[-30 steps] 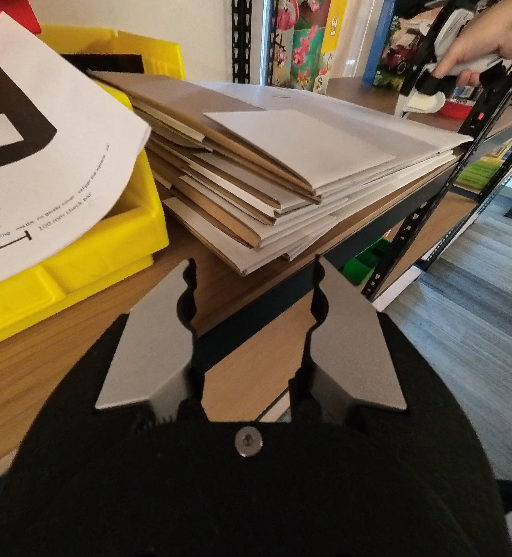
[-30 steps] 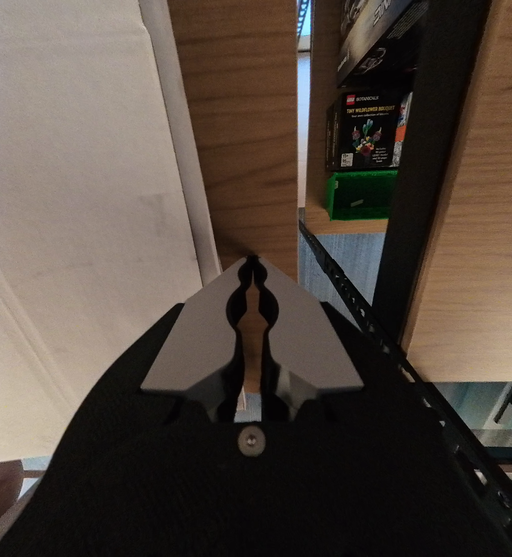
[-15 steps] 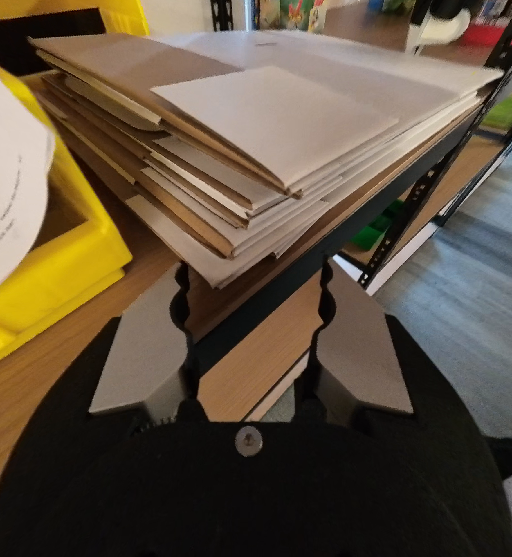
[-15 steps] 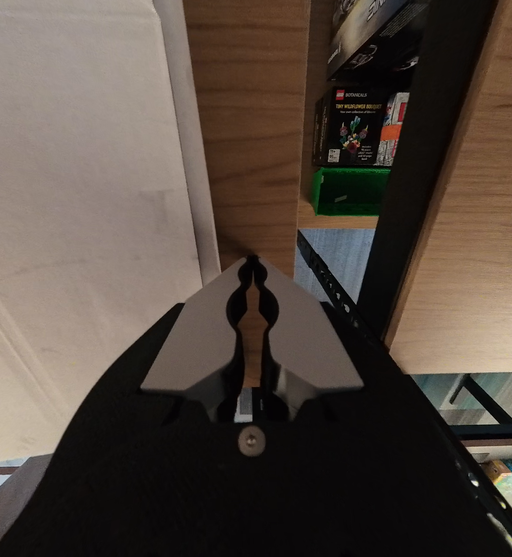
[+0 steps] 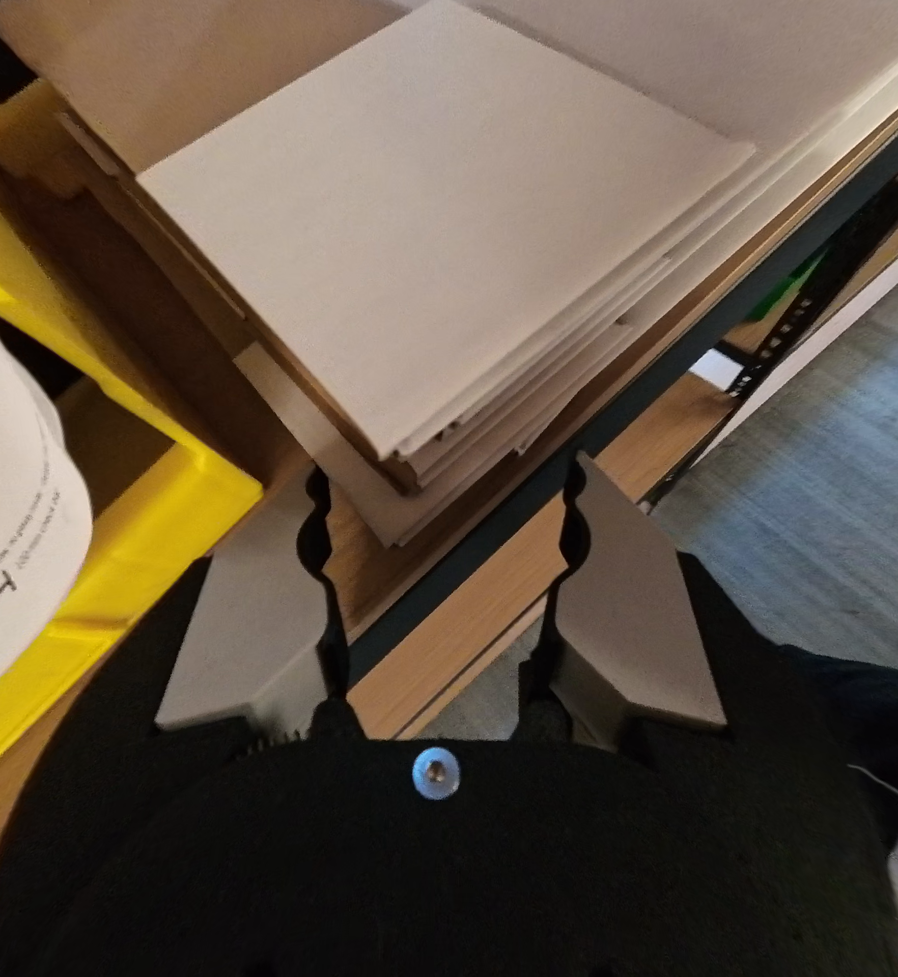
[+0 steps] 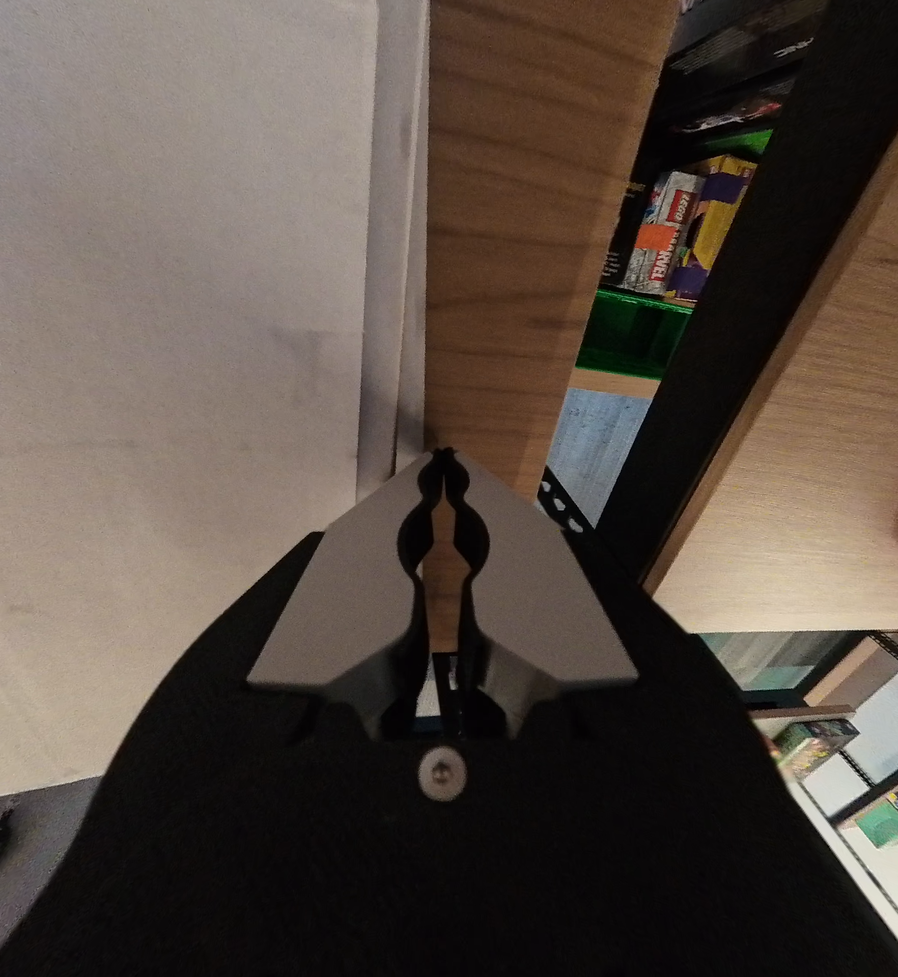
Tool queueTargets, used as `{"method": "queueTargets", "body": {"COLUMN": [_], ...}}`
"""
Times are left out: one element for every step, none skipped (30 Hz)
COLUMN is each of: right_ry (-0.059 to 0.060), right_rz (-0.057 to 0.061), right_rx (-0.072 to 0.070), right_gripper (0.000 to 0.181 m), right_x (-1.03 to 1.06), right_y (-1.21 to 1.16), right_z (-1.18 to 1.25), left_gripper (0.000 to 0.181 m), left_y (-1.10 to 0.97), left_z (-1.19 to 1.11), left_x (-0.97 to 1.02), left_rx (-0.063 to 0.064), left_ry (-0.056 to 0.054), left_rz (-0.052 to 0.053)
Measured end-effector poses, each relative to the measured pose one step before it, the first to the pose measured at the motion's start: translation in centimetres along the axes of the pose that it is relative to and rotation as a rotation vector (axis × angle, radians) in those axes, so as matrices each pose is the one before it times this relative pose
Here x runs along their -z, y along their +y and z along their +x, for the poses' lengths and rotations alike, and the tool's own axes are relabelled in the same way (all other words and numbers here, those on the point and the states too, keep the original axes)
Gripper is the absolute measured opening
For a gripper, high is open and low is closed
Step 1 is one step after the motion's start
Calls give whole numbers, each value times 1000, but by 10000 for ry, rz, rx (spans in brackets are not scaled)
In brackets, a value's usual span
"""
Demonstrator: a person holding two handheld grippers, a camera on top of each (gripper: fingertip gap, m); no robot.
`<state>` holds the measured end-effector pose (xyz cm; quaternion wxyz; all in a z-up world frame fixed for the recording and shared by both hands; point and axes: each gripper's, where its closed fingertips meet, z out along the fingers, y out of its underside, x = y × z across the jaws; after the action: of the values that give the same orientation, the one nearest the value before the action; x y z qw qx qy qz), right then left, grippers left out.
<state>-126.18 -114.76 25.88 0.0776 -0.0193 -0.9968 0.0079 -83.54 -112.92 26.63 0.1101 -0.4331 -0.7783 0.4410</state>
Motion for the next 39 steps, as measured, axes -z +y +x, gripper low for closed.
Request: {"method": "queueTargets", "body": {"right_ry": [-103, -136, -161, -180, -171, -108, -27, -9, -26, -71, -111, -75, 196, -150, 35, 278, 134, -87, -192, -172, -92, 43, 191, 224, 232, 264, 620, 514, 202, 173, 182, 89, -319, -803, -1130, -1500, -1034, -451, -282], "right_rz": [54, 92, 115, 135, 160, 110, 101, 47, 38, 42, 53, 40, -40, 154, 82, -17, 29, 80, 102, 84, 85, 43, -37, 98, -48, 96, 315, 774, 944, 1017, 1127, 1234, 1250, 1154, 1007, 929, 761, 650, 470], "right_rx": [-54, -111, -129, -115, -159, -118, -30, -55, -64, -53, -49, -133, -300, -376, -174, 384, 151, -179, -233, -150, -96, -35, 83, 105, 47, 12, 43, 173, 319, 499, 629, 603, 535, 406, 316, 380, 151, 31, 79], "right_gripper": [0, 0, 0, 0, 0, 0, 0, 0, 0, 0, 0, 0, 0, 0, 0, 0, 0, 0, 0, 0, 0, 0, 0, 0, 0, 0, 0, 0, 0, 0, 0, 0, 0, 0, 0, 0, 0, 0, 0], "right_x": [-36, -59, -34, -19, 8, 7, 32, 24, 37, 41, 10, -56, -109, -16, -5, 14, 59, 58, 16, 9, 62, 61, 21, 58, 59, 196, 429, 807, 1219, 1607, 2017, 2386, 2624, 2786, 2850, 2911, 2824, 2916, 3193], "right_y": [-1, 1, 2, 19, -7, 24, 16, 17, 13, -1, -16, -17, 125, -235, -139, 45, 8, 53, 118, 195, 218, 258, 354, 110, 284, -12, -285, -900, -1123, -1102, -988, -834, -584, -71, 517, 1088, 1757, 2158, 2671], "right_z": [-48, -60, -58, -79, -50, -69, -15, -19, -19, -13, 23, 148, 560, -181, -288, -22, -17, -64, -120, -132, -124, -50, 36, 0, 36, 149, 648, 338, -290, -518, -663, -925, -1665, -2602, -3307, -4075, -3473, -2393, -1717], "left_gripper": [87, 87, 85, 85, 84, 83, 81, 80, 79, 79, 79, 79, 79, 80, 81, 82, 80, 79, 78, 78, 78, 79, 78, 78, 77, 79, 79, 79, 78, 77, 76, 75, 72, 70, 67, 62, 60, 61, 62], "left_y": [50, 69, 40, 14, -17, -84, -161, -161, -53, 66, 175, 157, -29, -158, -193, -91, 128, 193, 106, 60, 57, -44, -235, -389, -310, -73, 25, -76, -242, -435, -725, -1088, -1356, -1530, -1623, -1409, -933, -456, -152], "left_z": [-119, -101, -72, -34, 13, 48, 101, 138, 38, -15, 5, 34, 41, 121, 241, 95, -128, -146, -69, -71, -108, -134, -140, -76, 9, 189, 409, 674, 969, 1035, 871, 665, 617, 807, 1012, 1121, 1362, 1725, 2108], "left_x": [-58, -84, -76, -48, -11, 19, 48, 43, 37, 9, -28, -24, -27, -12, -19, -90, -83, -12, 11, 50, 111, 246, 438, 628, 790, 891, 1031, 1183, 1315, 1425, 1525, 1595, 1647, 1600, 1365, 949, 433, -96, -511], "left_rx": [-184, -147, -80, 2, 110, 191, 203, 158, 41, -56, -59, -40, 53, 215, 190, -52, -329, -339, -48, 183, 291, 341, 301, 212, 131, 76, 72, 101, 125, 132, 115, 103, 100, 47, -10, -47, -106, -166, -157], "left_ry": [-242, -212, -135, -16, 96, 154, 181, 154, 49, -2, 19, 35, 33, 79, 97, -83, -243, -139, 47, 106, 51, -60, -182, -254, -277, -248, -175, -53, 83, 97, -17, -151, -179, -63, 9, -14, 14, 106, 194], "left_rz": [-139, -121, -67, 23, 78, 123, 159, 139, 62, -4, -41, -30, 22, -10, -62, -109, -162, -93, 75, 166, 155, 162, 264, 406, 406, 284, 252, 347, 488, 629, 810, 1022, 1139, 1142, 1048, 750, 348, 6, -195]}}
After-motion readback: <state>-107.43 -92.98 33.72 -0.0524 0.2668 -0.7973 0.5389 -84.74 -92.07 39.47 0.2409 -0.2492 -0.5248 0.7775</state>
